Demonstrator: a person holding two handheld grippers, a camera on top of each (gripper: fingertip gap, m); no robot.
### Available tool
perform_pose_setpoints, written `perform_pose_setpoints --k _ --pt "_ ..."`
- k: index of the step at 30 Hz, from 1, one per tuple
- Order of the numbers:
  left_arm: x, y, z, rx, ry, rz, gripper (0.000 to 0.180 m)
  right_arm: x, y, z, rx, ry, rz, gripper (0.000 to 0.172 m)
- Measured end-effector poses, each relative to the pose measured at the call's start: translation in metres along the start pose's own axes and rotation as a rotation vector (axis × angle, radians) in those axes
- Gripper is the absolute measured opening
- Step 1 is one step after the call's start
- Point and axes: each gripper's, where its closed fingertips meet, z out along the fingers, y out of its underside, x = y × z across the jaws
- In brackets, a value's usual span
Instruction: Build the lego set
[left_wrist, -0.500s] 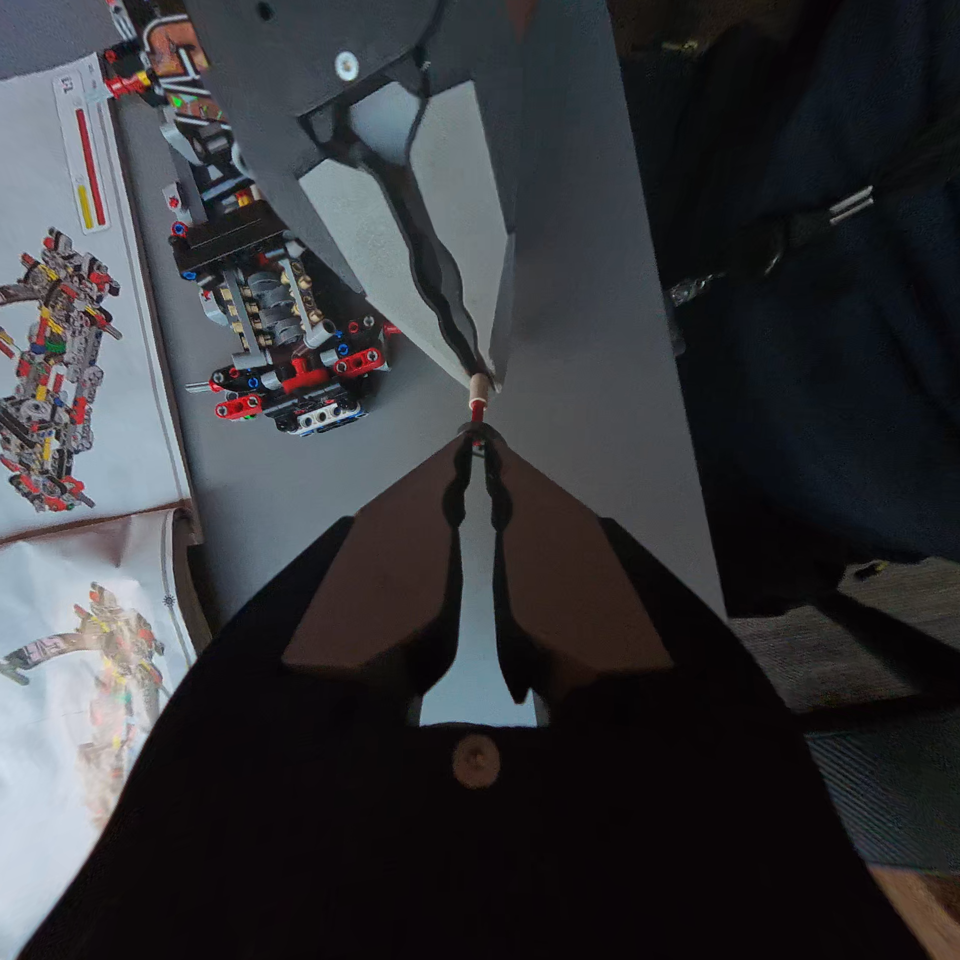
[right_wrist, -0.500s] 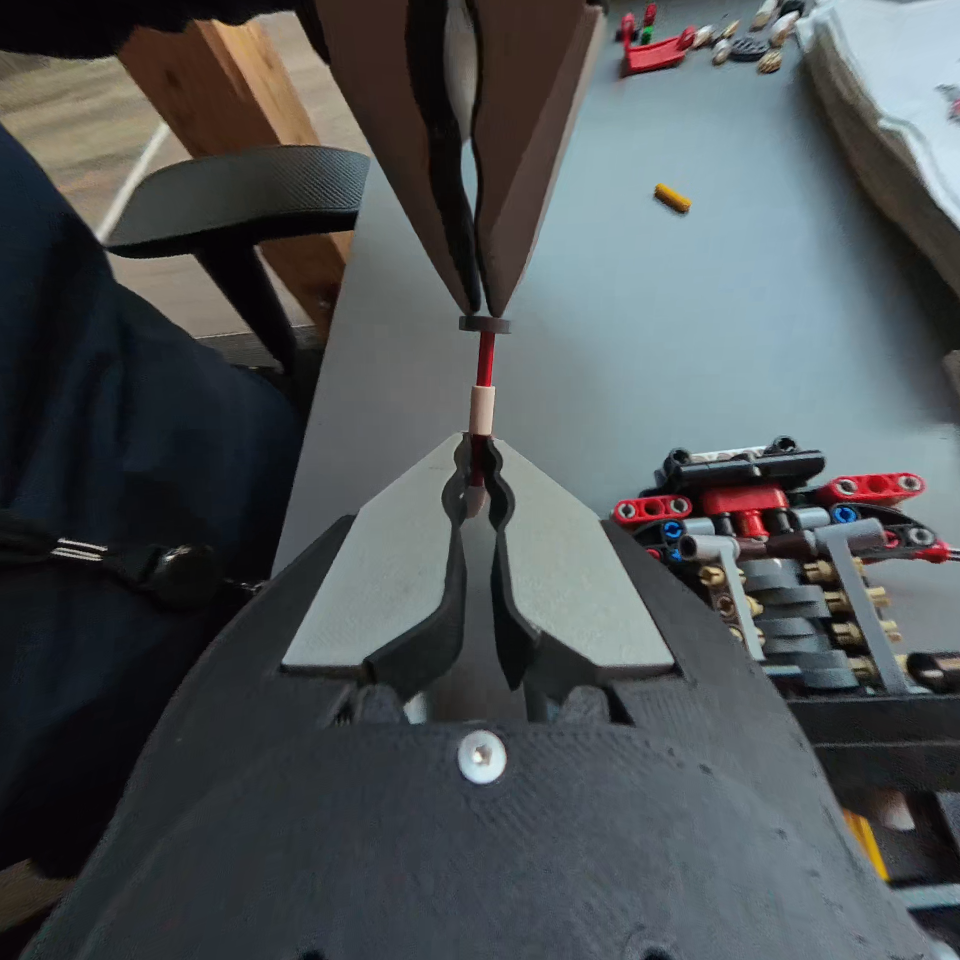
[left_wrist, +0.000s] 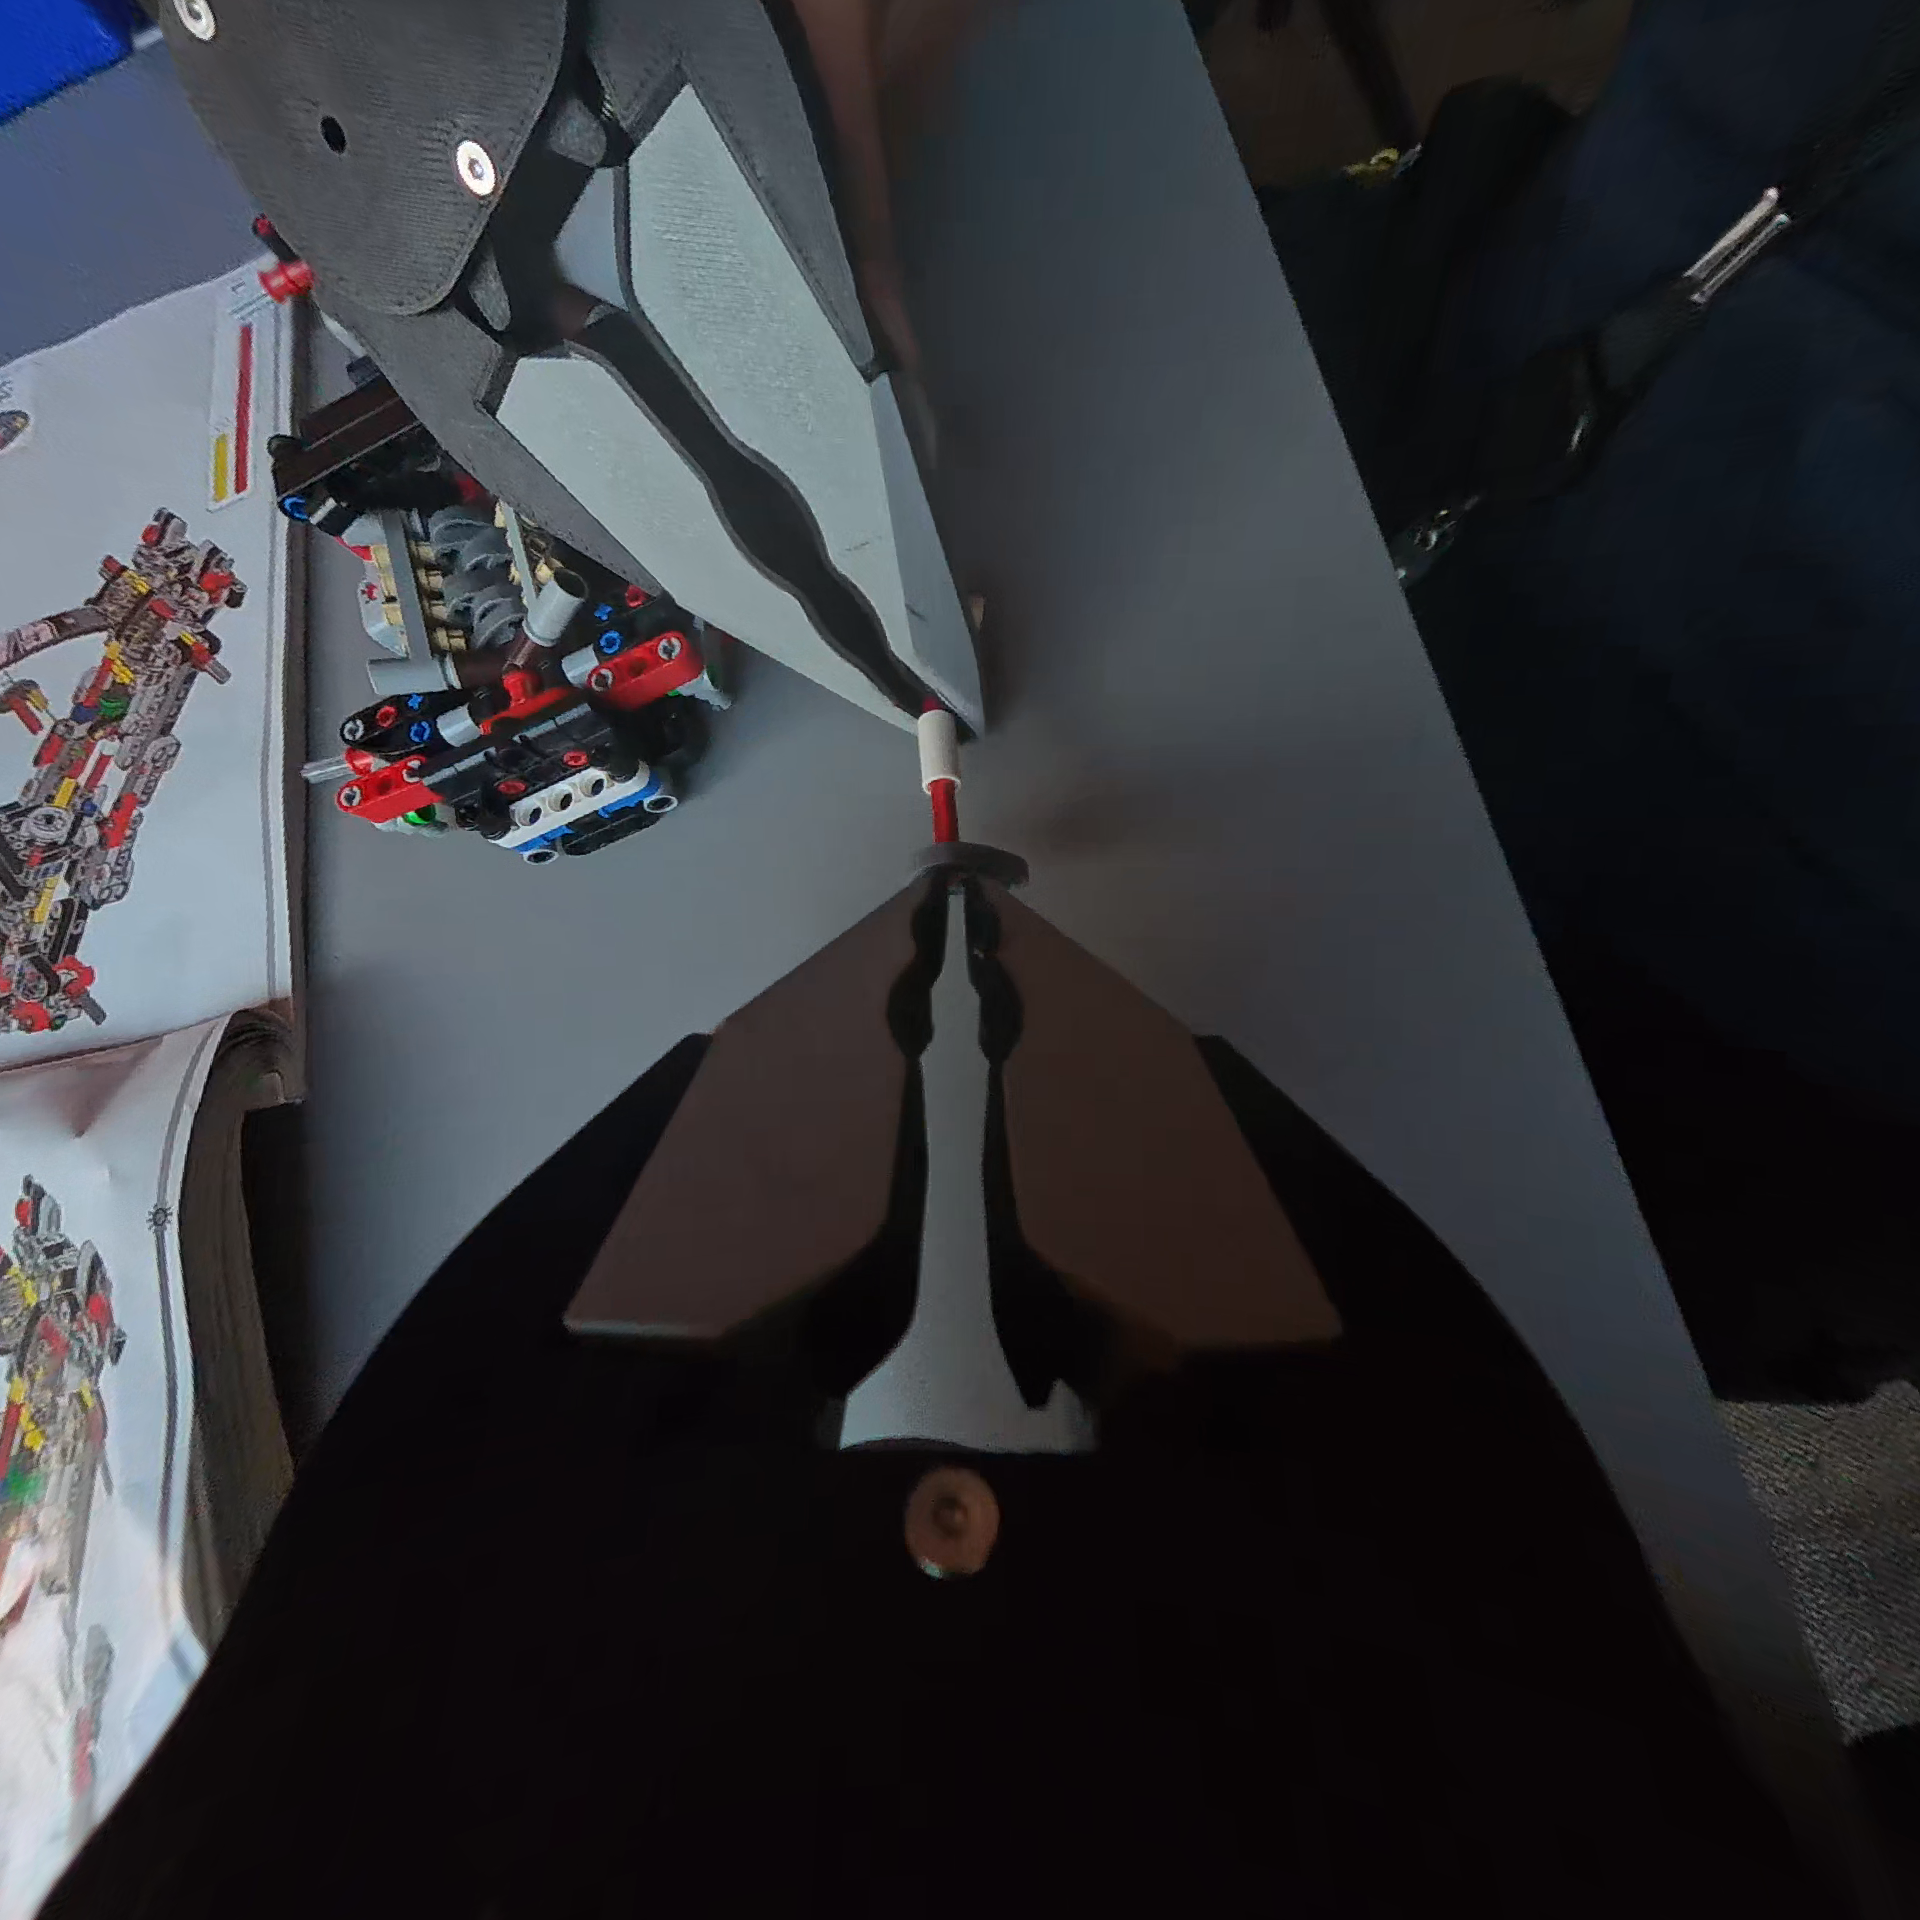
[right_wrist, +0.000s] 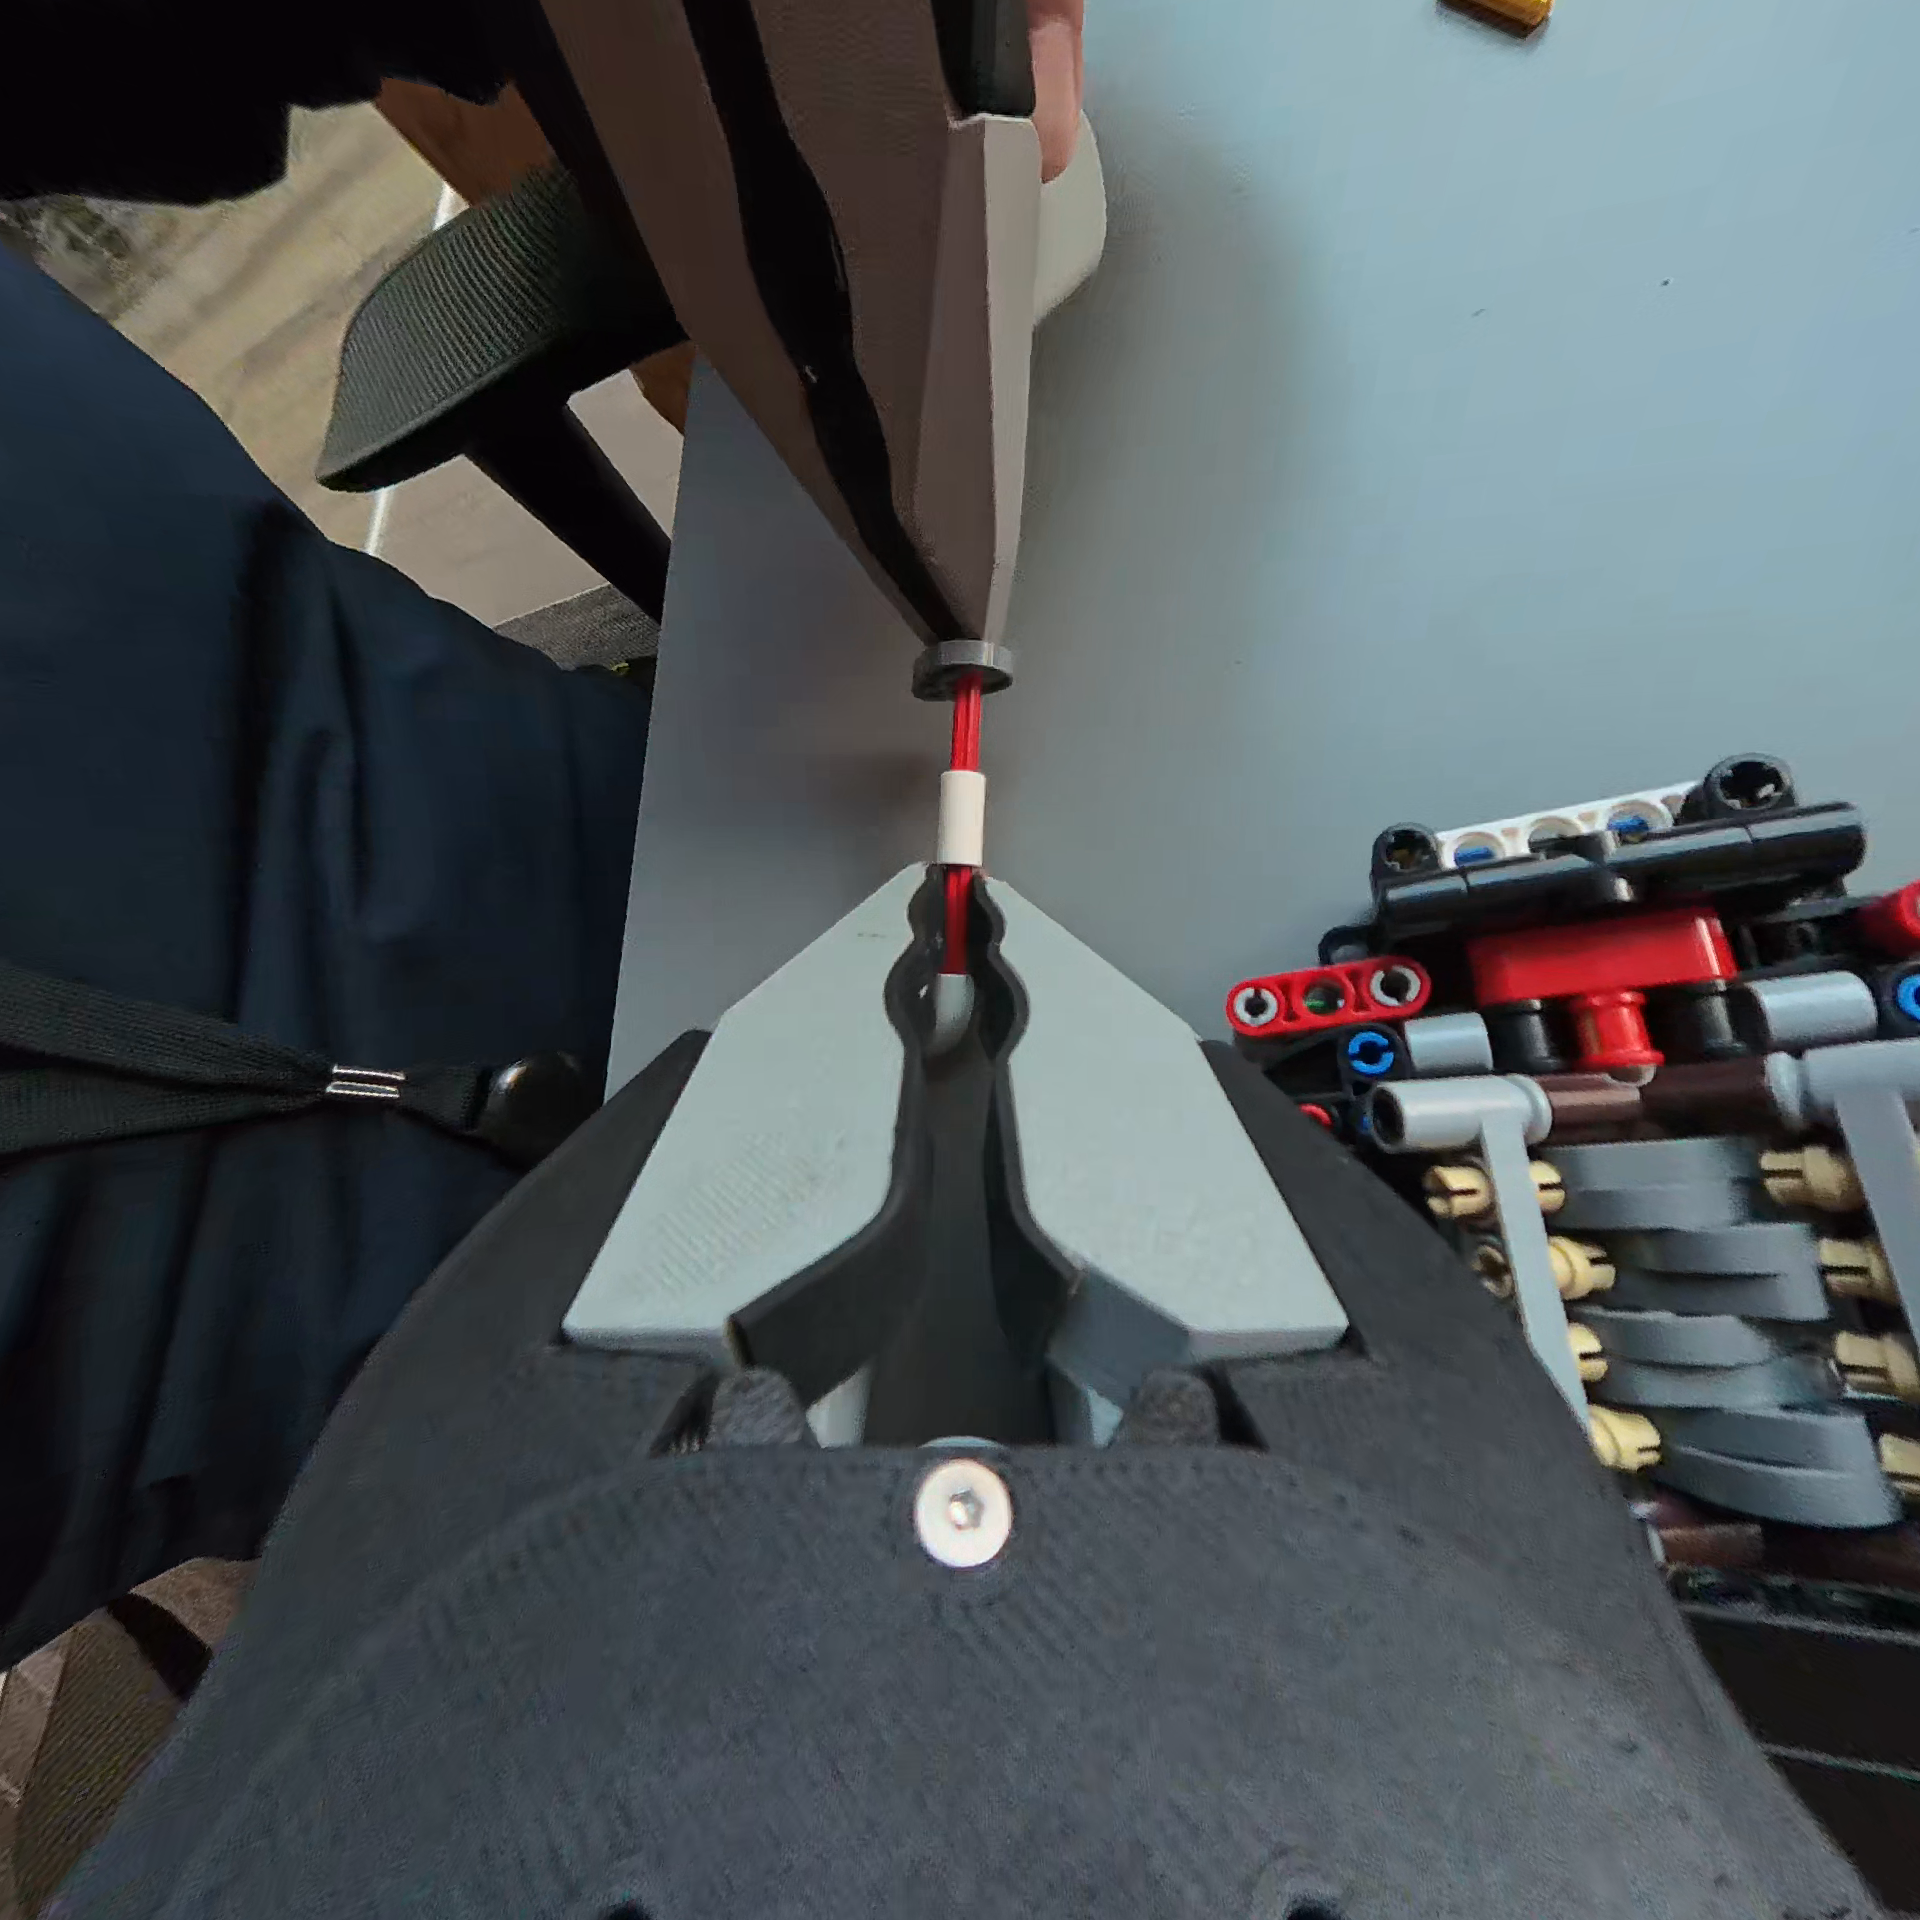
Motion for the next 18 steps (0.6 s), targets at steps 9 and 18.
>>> perform_pose_setpoints --k 9,18 --pt "0.018 0.009 0.011 0.043 0.031 0.001 0.0 0.0 -0.001 0.001 0.006 0.004 0.028 0.002" --pt "0.013 0.011 0.005 0.05 -0.117 0.043 0.005 -0.002 0.002 -0.002 -0.001 0.022 0.048 0.001"
